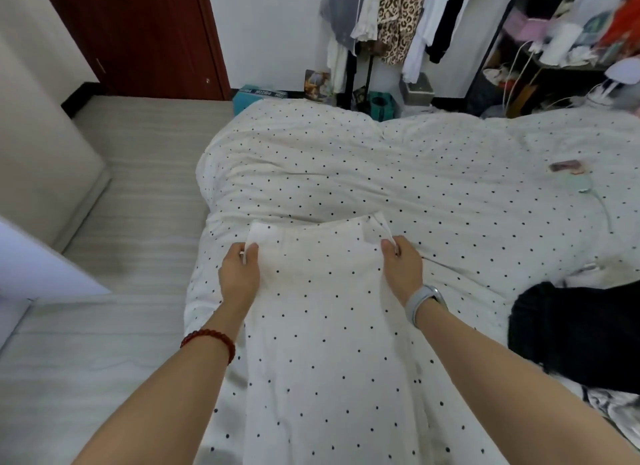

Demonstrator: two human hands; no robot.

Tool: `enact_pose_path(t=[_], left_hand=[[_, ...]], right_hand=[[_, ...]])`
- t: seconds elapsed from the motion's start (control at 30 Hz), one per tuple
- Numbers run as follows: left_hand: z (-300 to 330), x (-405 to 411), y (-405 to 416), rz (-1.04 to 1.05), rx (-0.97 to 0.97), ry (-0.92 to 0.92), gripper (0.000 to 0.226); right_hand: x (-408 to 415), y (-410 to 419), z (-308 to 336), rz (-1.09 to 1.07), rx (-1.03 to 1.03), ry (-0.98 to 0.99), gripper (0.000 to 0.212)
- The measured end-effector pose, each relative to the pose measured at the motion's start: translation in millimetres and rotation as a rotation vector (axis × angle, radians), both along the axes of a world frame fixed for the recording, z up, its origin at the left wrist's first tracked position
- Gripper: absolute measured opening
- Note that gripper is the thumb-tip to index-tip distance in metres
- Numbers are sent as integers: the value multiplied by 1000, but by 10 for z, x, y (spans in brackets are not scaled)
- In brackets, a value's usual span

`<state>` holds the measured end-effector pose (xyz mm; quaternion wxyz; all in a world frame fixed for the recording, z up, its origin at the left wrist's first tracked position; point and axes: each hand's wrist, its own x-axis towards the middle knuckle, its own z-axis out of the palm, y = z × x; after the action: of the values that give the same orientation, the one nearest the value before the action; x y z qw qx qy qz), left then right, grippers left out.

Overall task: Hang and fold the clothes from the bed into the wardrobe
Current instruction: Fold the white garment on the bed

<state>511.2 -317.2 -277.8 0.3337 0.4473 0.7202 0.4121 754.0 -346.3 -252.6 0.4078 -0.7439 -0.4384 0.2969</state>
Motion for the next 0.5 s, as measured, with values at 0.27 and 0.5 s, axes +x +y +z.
enact_pose_path(t=[0.27,0.5], left_hand=[[-460,90,351,-55,-97,206,45],[-861,236,-864,-445,191,771,51]], right_hand=[[94,417,-609,80,-120,-99,41],[-239,-741,-825,609,216,-844,43]])
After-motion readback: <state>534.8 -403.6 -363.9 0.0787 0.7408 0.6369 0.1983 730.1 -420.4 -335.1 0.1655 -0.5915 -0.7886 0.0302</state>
